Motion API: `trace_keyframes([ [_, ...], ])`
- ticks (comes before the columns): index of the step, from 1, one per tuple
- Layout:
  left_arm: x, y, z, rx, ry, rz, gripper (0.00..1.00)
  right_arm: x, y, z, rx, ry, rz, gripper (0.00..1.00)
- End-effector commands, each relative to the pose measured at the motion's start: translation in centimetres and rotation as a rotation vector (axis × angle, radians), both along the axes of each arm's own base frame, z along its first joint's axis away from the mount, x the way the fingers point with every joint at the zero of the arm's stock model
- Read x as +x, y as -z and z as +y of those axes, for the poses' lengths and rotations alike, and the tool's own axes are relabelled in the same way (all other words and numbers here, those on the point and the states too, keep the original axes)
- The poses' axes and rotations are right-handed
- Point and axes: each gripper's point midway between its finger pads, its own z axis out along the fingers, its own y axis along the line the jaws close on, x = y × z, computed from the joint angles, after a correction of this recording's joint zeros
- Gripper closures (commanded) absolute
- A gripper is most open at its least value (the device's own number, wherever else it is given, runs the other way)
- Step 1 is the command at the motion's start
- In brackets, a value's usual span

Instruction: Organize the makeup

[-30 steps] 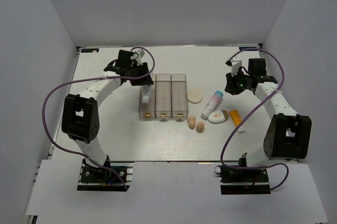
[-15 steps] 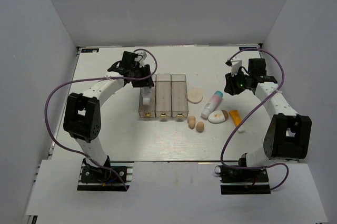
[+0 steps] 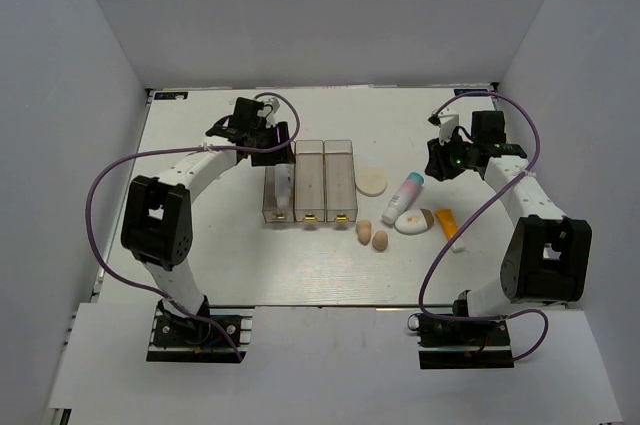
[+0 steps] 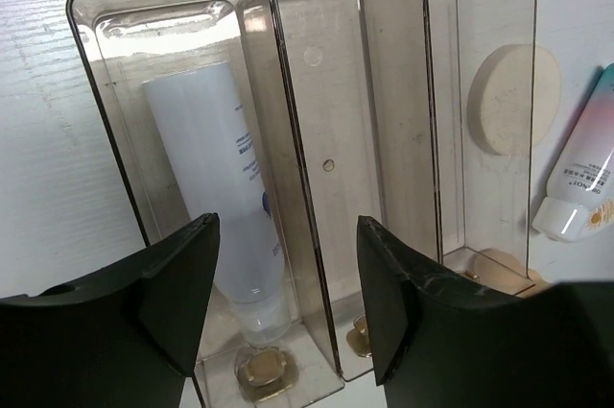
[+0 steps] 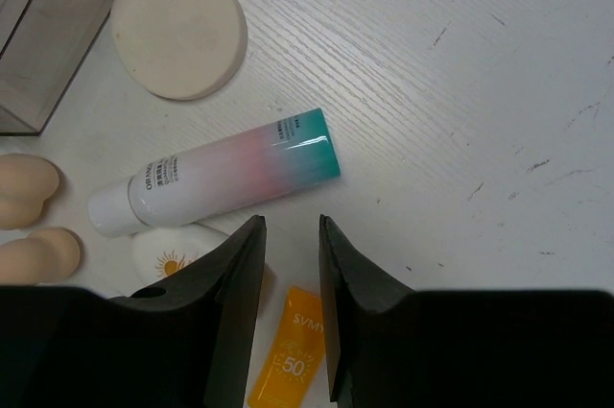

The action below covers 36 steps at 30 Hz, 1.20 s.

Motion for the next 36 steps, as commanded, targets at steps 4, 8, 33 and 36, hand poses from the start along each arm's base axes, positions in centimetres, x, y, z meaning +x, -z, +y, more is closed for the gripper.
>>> trace_keyframes([
  [4, 0.5, -7.4, -0.5, -0.075, -0.011, -0.176, 0.36, -0.2, -1.4, 1.5, 0.065, -0.058, -0.009, 0.65],
  [8, -0.6, -10.0, -0.7, -0.126, 0.009, -0.225, 0.46, -0.8, -1.1, 2.3, 0.050, -0.213, -0.046, 0.57],
  [33, -10.9, -8.6, 4.5, -0.141, -0.165, -0.183, 0.29, -1.8, 4.8, 4.6, -0.342, -1.483, -0.410, 0.29],
  [36, -11.0, -8.4, 4.5, -0.137, -0.164, -0.178, 0.29, -2.4, 5.6, 5.2, -0.352, -1.531, -0.399, 0.28],
])
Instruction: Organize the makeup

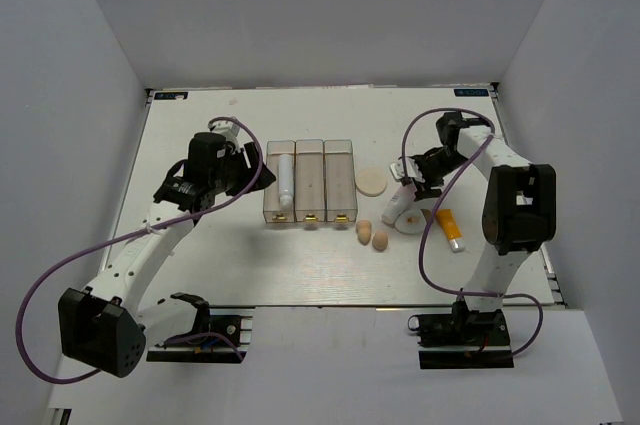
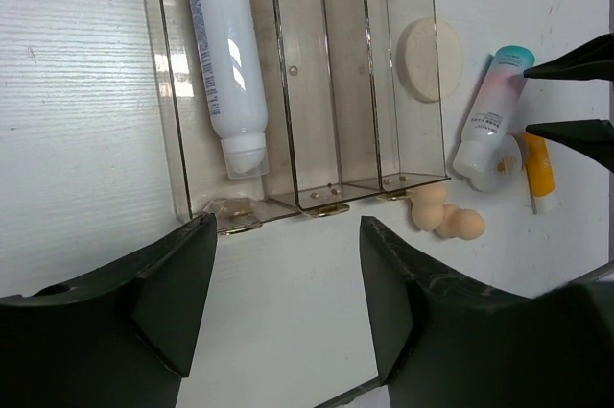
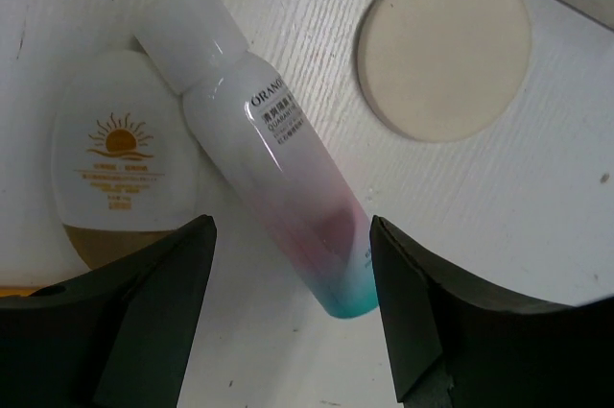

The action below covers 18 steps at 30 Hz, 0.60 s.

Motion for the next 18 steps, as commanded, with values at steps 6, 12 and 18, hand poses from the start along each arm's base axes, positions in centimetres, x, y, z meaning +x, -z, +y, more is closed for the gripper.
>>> trace_keyframes([
  [6, -0.3, -0.4, 0.4, -0.005, -0.019, -0.014, 0.29, 0.0, 1.4, 1.9, -0.049, -0.305, -0.143, 0.27],
  [12, -0.2, -0.3, 0.4, -0.004, -0.023, -0.009, 0.29, 0.6, 3.6, 1.3, -0.124, -0.306, -0.076, 0.27],
  [18, -0.1, -0.2, 0.7, 0.000, -0.031, -0.002, 0.29, 2.6, 4.7, 1.2, -0.144, -0.228, -0.060, 0.37],
])
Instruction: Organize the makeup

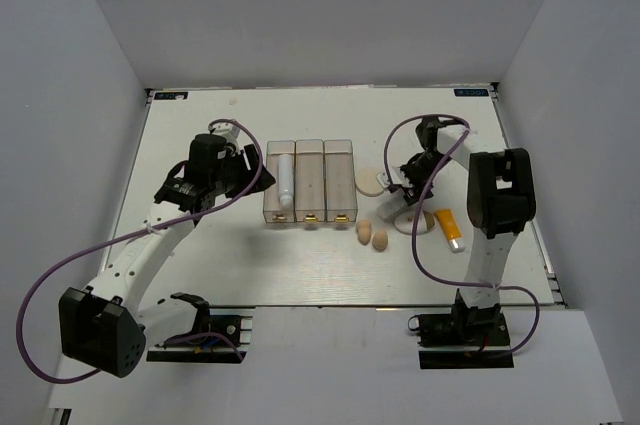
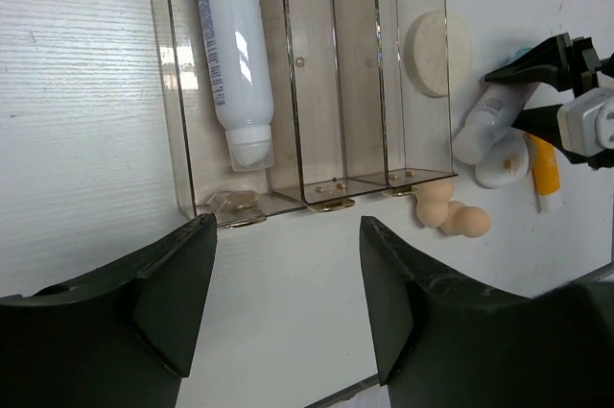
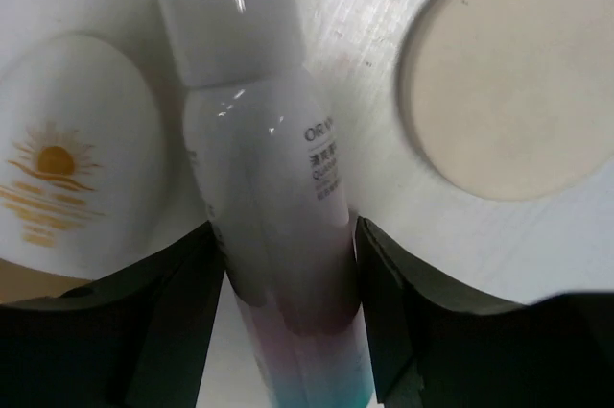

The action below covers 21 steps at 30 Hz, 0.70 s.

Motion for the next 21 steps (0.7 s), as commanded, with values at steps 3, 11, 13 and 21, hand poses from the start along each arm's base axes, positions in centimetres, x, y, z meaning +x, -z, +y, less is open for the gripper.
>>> trace_keyframes([
  [3, 0.4, -1.1, 0.5, -0.003, -0.022, -0.027, 0.29, 3.1, 0.0, 0.6, 0.009, -0.091, -0.065, 0.56],
  [11, 0.8, -1.4, 0.3, -0.008, -0.020, -0.031, 0.29, 3.8, -3.3, 0.9, 0.083, -0.061, -0.104, 0.98],
  [13, 0.8, -1.4, 0.3, -0.010, -0.021, -0.034, 0.29, 3.6, -4.5, 1.2, 0.116, -0.064, -0.118, 1.00],
  [21, 0.7, -1.4, 0.3, -0.020, -0.025, -0.047, 0.29, 1.9, -13.7, 4.6, 0.347, 0.004, -0.157, 1.00],
])
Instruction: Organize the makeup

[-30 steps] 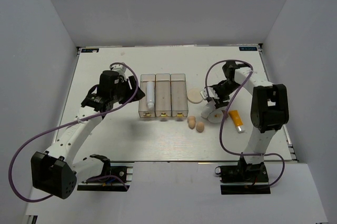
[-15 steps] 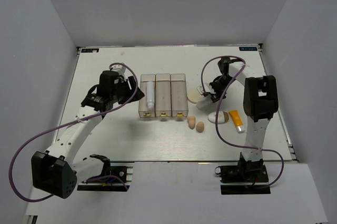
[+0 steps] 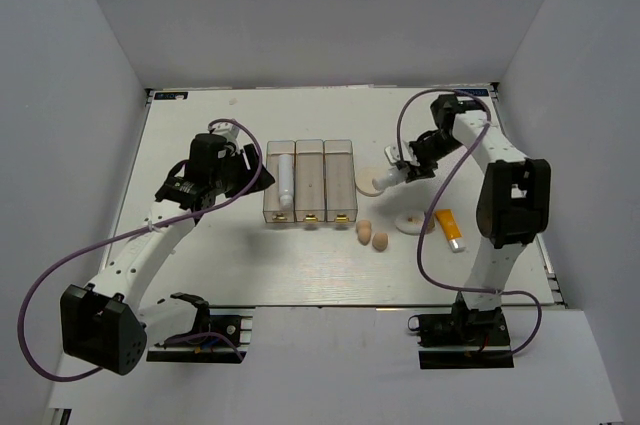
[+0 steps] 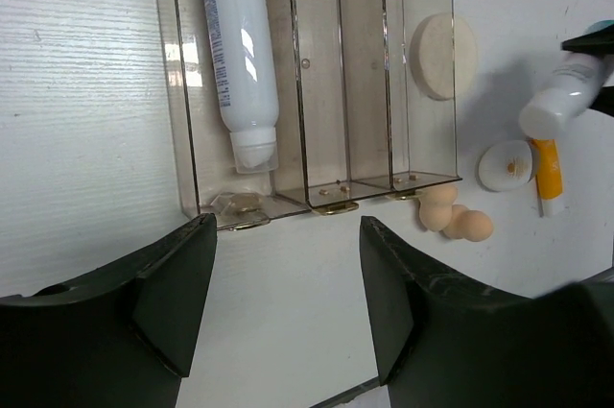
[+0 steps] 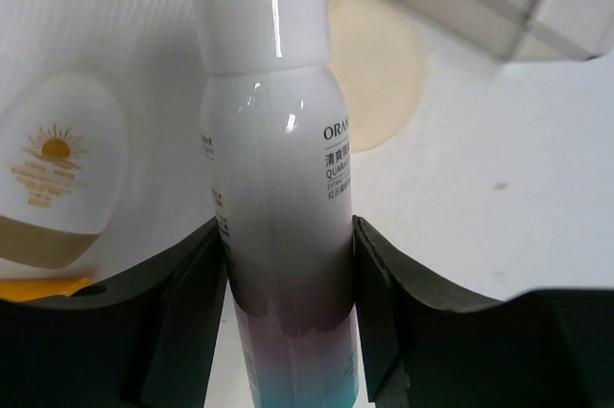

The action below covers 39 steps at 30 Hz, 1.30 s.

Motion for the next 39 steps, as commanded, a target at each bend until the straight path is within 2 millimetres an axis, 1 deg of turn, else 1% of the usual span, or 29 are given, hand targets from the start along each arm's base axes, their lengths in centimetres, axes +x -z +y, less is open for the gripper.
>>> trace_keyframes([
  [1, 0.5, -1.9, 0.1, -0.027, -0.017, -0.065, 0.29, -0.7, -8.7, 4.2, 0.244, -0.015, -0.096, 1.00],
  [4, 0.7, -3.4, 0.3, -0.042, -0.034, -0.118, 0.29, -1.0, -12.7, 8.0, 0.435, 0.101, -0.011, 1.00],
  [5, 0.8, -4.2, 0.5, -0.043, -0.049, -0.144, 0.29, -1.6, -13.4, 9.6, 0.466, 0.101, 0.021, 1.00],
  [6, 0.8, -4.9, 0.6, -0.049, -0.056, -0.164, 0.29, -2.5, -13.4, 10.4, 0.497, 0.178, 0.141, 1.00],
  [7, 0.7, -6.1, 0.8, -0.058, -0.063, -0.198, 0.29, -3.0, -14.8, 13.0, 0.542, 0.136, 0.110, 1.00],
  [8, 0.8, -7.1, 1.1, -0.057, -0.077, -0.223, 0.29, -3.2, -15.0, 14.0, 0.554, 0.165, 0.131, 1.00],
  [9, 0.8, -7.8, 1.3, -0.055, -0.086, -0.244, 0.29, -4.2, -13.4, 14.5, 0.536, 0.305, 0.289, 1.00],
  [10, 0.6, -8.5, 1.7, -0.053, -0.097, -0.261, 0.29, -3.6, -15.7, 17.4, 0.621, 0.288, 0.196, 1.00],
  [11, 0.6, -9.2, 1.9, -0.049, -0.110, -0.276, 0.29, -2.5, -15.5, 17.9, 0.627, 0.390, 0.181, 1.00],
  [12, 0.4, -9.3, 2.2, -0.043, -0.119, -0.271, 0.29, -2.5, -15.2, 18.7, 0.637, 0.481, 0.269, 1.00],
  [13, 0.2, -9.7, 2.3, -0.044, -0.124, -0.280, 0.29, -2.9, -16.0, 21.0, 0.665, 0.487, 0.280, 1.00],
  [14, 0.1, -9.7, 2.5, -0.045, -0.133, -0.278, 0.29, -2.1, -16.1, 21.6, 0.673, 0.560, 0.295, 1.00],
  [15, -0.1, -9.6, 2.8, -0.040, -0.148, -0.274, 0.29, -2.2, -16.0, 23.1, 0.674, 0.616, 0.400, 1.00],
  [16, -0.5, -10.0, 2.9, -0.050, -0.154, -0.283, 0.29, -2.0, -16.7, 24.2, 0.706, 0.626, 0.421, 1.00],
  [18, -0.9, -10.0, 3.7, -0.048, -0.195, -0.279, 0.29, -1.2, -16.2, 25.8, 0.726, 0.715, 0.468, 1.00],
  [19, -1.4, -10.5, 3.8, -0.060, -0.202, -0.290, 0.29, -1.2, -17.1, 26.8, 0.774, 0.766, 0.537, 1.00],
  [21, -1.9, -11.0, 4.2, -0.070, -0.222, -0.295, 0.29, 0.2, -16.6, 27.9, 0.798, 0.889, 0.544, 1.00],
  [22, -2.1, -11.2, 4.3, -0.072, -0.227, -0.299, 0.29, 1.0, -17.6, 28.5, 0.832, 0.933, 0.548, 1.00],
  [23, -2.4, -11.6, 4.5, -0.078, -0.236, -0.306, 0.29, 1.5, -16.0, 29.4, 0.810, 1.045, 0.597, 1.00],
  [24, -2.6, -11.6, 4.7, -0.076, -0.244, -0.302, 0.29, 1.9, -15.6, 29.7, 0.800, 1.094, 0.618, 1.00],
  [25, -2.8, -11.7, 4.8, -0.074, -0.247, -0.300, 0.29, 2.6, -17.2, 30.6, 0.828, 1.126, 0.633, 1.00],
  [26, -2.9, -11.8, 4.9, -0.073, -0.251, -0.298, 0.29, 3.0, -15.9, 30.7, 0.797, 1.246, 0.691, 1.00],
  [27, -3.1, -11.6, 5.0, -0.069, -0.253, -0.288, 0.29, 3.3, -13.9, 31.2, 0.752, 1.309, 0.730, 1.00],
  [29, -3.3, -11.5, 5.1, -0.070, -0.259, -0.278, 0.29, 3.4, -14.2, 32.3, 0.765, 1.369, 0.812, 1.00],
  [30, -3.5, -11.3, 5.1, -0.070, -0.259, -0.269, 0.29, 2.8, -14.1, 33.3, 0.767, 1.367, 0.824, 1.00],
  [32, -3.5, -11.2, 5.2, -0.069, -0.267, -0.264, 0.29, 2.5, -13.9, 33.9, 0.772, 1.390, 0.828, 1.00],
  [34, -3.6, -11.0, 5.3, -0.065, -0.270, -0.257, 0.29, 1.4, -12.8, 34.9, 0.739, 1.407, 0.862, 1.00],
  [35, -3.6, -11.1, 5.3, -0.064, -0.271, -0.258, 0.29, 1.0, -11.4, 34.8, 0.705, 1.429, 0.892, 1.00],
  [39, -3.6, -10.9, 5.4, -0.062, -0.275, -0.250, 0.29, -0.1, -8.4, 34.3, 0.627, 1.490, 0.937, 1.00],
])
